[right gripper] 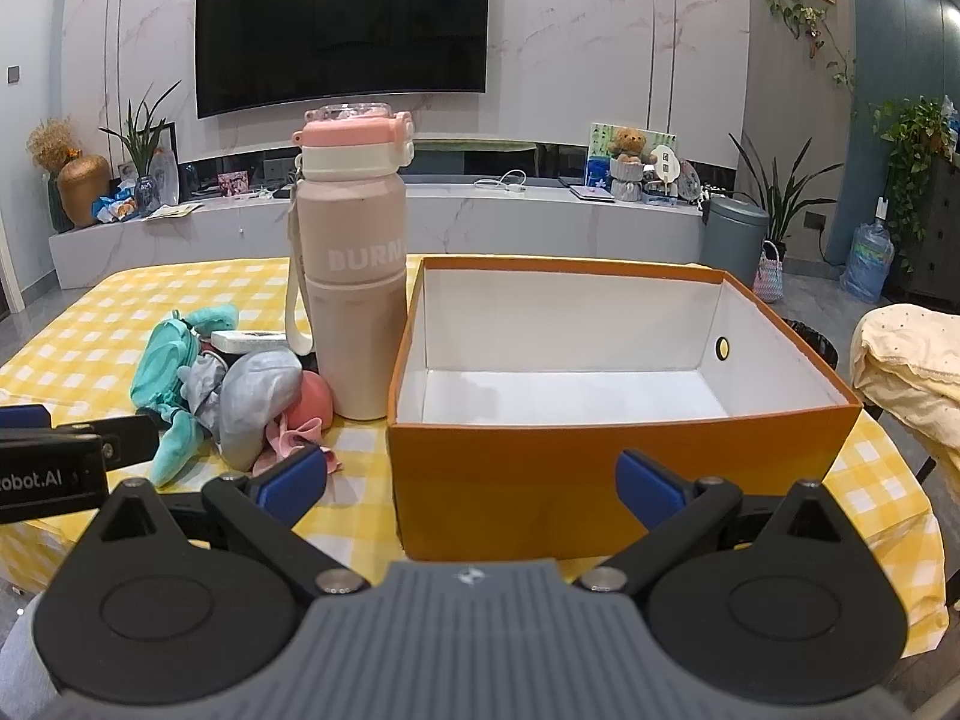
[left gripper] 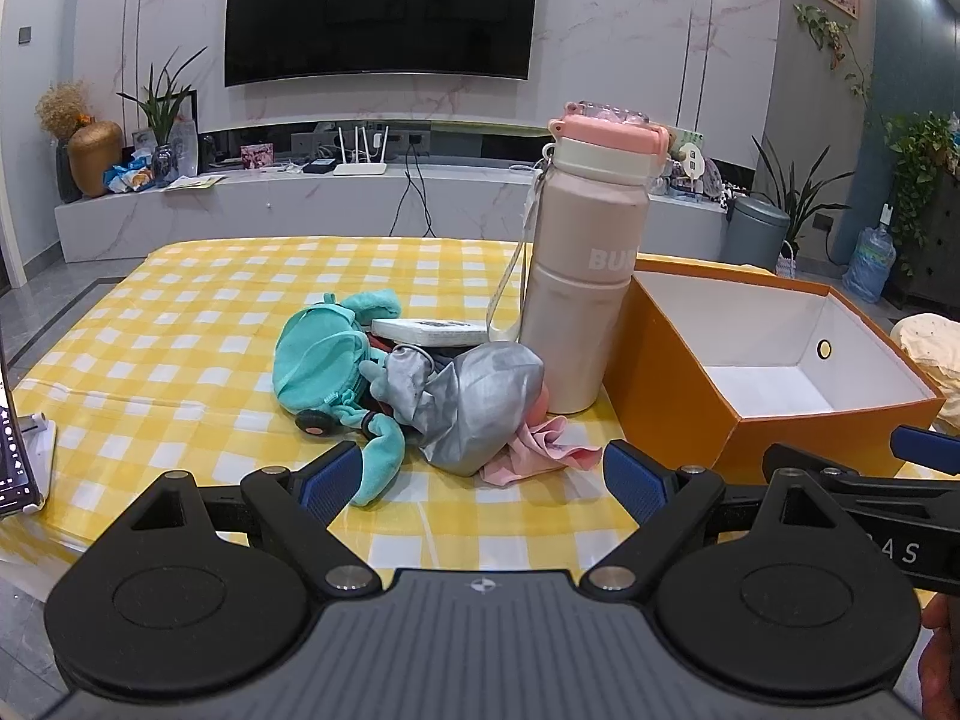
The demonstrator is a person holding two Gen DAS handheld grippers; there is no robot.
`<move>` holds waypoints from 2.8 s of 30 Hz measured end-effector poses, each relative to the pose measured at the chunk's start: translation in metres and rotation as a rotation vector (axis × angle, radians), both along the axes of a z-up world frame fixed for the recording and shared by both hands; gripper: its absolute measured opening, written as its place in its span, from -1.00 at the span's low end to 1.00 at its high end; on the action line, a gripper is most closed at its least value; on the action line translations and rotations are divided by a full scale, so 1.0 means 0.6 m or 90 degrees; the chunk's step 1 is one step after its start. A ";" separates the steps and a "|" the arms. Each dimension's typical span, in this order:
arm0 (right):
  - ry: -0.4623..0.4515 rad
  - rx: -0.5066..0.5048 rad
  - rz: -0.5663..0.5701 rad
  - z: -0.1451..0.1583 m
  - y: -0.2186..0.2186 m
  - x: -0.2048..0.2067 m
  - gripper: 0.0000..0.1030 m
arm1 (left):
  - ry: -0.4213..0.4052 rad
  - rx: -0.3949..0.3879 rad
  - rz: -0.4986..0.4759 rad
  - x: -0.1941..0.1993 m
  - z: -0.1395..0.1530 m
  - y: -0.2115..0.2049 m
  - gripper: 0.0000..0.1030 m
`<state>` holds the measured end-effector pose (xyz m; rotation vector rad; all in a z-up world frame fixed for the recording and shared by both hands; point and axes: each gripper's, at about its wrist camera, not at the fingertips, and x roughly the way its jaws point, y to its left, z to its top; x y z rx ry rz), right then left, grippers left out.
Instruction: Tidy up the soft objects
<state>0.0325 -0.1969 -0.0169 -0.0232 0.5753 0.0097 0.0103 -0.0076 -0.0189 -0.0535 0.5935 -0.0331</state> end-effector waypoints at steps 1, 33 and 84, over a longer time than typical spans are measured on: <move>0.001 0.000 0.001 0.000 0.000 0.000 0.95 | 0.000 -0.001 0.001 0.001 0.001 0.000 1.00; 0.010 -0.035 0.271 0.000 0.126 0.094 0.15 | 0.088 -0.079 -0.045 0.092 -0.008 0.107 0.18; 0.063 -0.109 0.268 -0.075 0.143 0.229 -0.60 | 0.186 -0.169 -0.071 0.270 -0.091 0.074 -0.89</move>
